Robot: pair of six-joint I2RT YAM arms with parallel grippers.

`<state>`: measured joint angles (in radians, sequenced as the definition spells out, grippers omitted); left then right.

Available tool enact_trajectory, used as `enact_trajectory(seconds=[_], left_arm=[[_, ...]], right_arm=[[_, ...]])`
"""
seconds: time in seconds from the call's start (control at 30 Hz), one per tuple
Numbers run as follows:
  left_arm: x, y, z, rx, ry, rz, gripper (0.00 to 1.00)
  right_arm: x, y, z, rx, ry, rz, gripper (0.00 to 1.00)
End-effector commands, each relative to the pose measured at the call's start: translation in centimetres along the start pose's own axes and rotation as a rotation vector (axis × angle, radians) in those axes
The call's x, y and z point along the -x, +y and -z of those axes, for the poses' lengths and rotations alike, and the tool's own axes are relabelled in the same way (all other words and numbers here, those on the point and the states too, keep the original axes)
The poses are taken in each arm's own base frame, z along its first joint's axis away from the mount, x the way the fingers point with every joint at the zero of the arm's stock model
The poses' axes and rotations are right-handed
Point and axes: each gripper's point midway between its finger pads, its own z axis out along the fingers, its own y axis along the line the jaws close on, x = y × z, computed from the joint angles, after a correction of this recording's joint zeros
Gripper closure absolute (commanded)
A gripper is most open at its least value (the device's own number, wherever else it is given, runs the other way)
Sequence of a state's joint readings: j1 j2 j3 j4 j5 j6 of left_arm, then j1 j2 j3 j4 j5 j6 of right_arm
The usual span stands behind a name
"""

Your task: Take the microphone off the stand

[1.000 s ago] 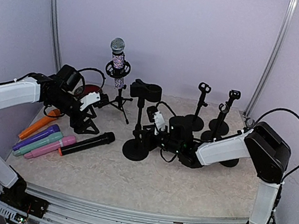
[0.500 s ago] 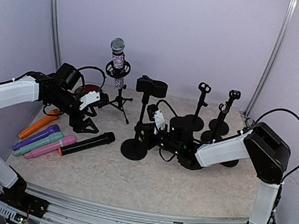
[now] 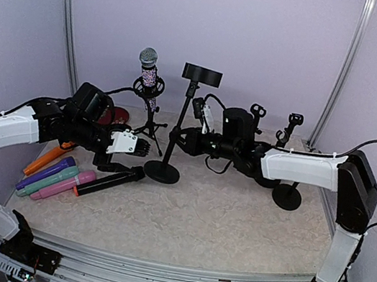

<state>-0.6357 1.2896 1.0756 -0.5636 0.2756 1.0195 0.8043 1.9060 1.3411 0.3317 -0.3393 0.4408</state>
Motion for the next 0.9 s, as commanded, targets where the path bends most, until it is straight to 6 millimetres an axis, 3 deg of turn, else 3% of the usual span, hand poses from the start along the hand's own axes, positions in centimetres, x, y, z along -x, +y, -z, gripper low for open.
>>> enact_trajectory(seconds=[0.0,0.1,0.23,0.37,0.57,0.73,0.87], left_arm=[[1.7,0.3,1.0,0.102,-0.021,-0.267,0.26],[2.0,-0.5,0.7,0.097,-0.017,-0.360,0.26],[2.7,0.3,0.1,0.156,-0.006,-0.389,0.27],[3.1,0.7,-0.3,0.190,0.002,-0.412,0.32],[2.6,-0.2,-0.9,0.185,0.024,-0.449,0.40],[2.6,1.2,-1.0,0.263,0.036,-0.418,0.57],[3.2,2.5,-0.7,0.350,0.024,-0.414,0.77]], right_arm=[[5.8,4.7,2.7,0.141,-0.060,-0.071,1.00],[6.8,5.0,3.2,0.159,-0.064,-0.109,1.00],[8.1,5.9,3.6,0.186,-0.076,-0.146,1.00],[9.1,6.6,3.9,0.201,-0.093,-0.166,1.00],[10.3,7.4,4.8,0.220,-0.135,-0.184,1.00],[10.8,8.7,5.2,0.257,-0.156,-0.173,1.00],[11.3,9.7,5.5,0.273,-0.172,-0.167,1.00]])
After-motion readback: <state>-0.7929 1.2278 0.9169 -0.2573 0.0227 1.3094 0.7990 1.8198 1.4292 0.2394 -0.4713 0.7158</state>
